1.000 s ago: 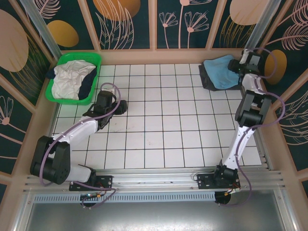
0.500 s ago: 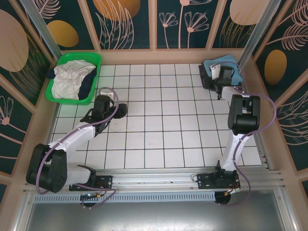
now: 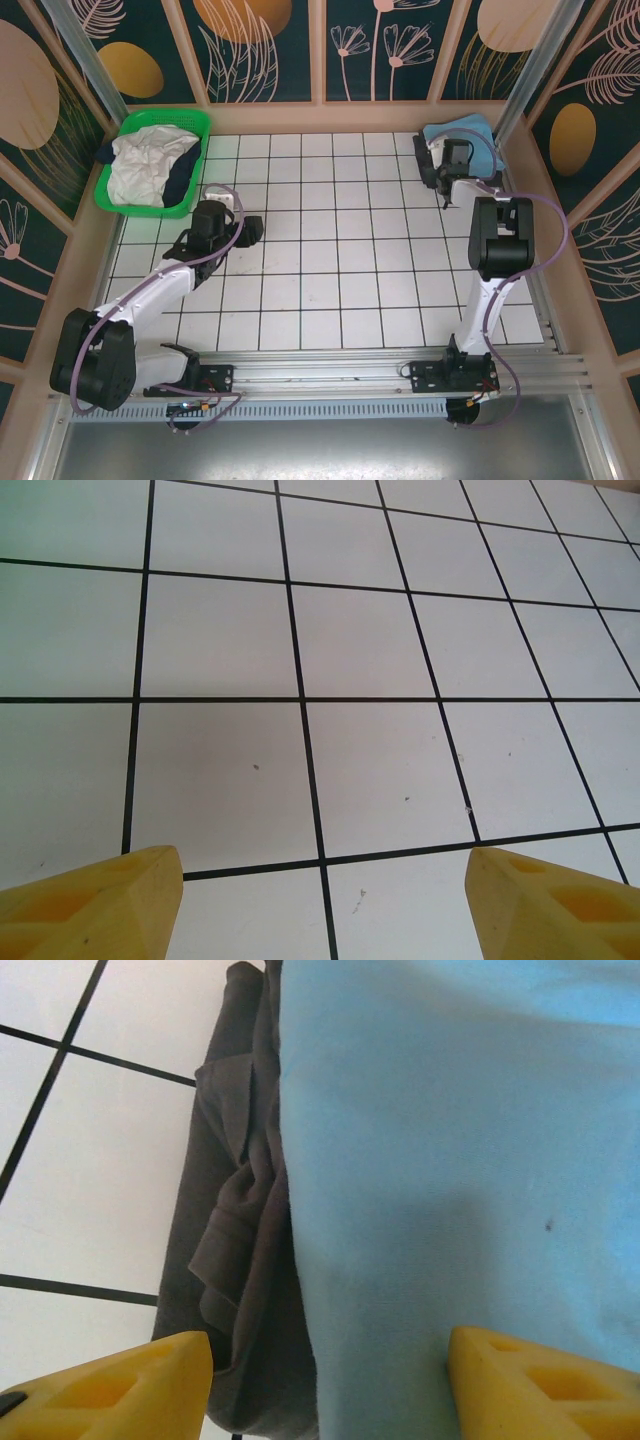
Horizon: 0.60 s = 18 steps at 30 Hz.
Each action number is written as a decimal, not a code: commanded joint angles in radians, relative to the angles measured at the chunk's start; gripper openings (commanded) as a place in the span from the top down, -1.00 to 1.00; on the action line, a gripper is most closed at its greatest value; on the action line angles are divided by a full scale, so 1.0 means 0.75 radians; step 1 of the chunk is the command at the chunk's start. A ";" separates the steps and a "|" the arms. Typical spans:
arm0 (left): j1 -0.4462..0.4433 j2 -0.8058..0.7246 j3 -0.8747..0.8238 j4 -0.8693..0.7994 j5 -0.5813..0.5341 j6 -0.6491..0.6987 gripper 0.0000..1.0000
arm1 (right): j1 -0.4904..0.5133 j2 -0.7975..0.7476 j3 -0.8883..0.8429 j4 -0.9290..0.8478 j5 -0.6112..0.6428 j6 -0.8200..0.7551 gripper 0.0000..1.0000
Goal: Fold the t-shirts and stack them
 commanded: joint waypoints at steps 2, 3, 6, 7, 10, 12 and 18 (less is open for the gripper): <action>0.006 -0.025 -0.005 0.016 0.025 0.032 -0.49 | -0.018 0.004 0.006 -0.078 -0.058 -0.043 -0.34; 0.007 -0.027 -0.007 0.019 0.024 0.034 -0.50 | -0.029 -0.002 0.020 -0.112 -0.084 -0.044 -0.37; 0.006 -0.025 -0.009 0.022 0.024 0.037 -0.50 | -0.066 -0.045 -0.003 -0.153 -0.148 -0.059 -0.40; 0.007 -0.023 -0.007 0.023 0.023 0.037 -0.50 | -0.078 -0.062 -0.017 -0.160 -0.199 -0.064 -0.41; 0.007 -0.011 -0.005 0.025 0.023 0.038 -0.50 | -0.114 -0.099 -0.046 -0.197 -0.303 -0.090 -0.38; 0.006 -0.006 -0.006 0.030 0.033 0.038 -0.50 | -0.114 -0.086 -0.036 -0.222 -0.296 -0.120 -0.37; 0.006 -0.005 -0.005 0.031 0.040 0.038 -0.49 | -0.110 0.007 0.058 -0.234 -0.126 -0.145 -0.08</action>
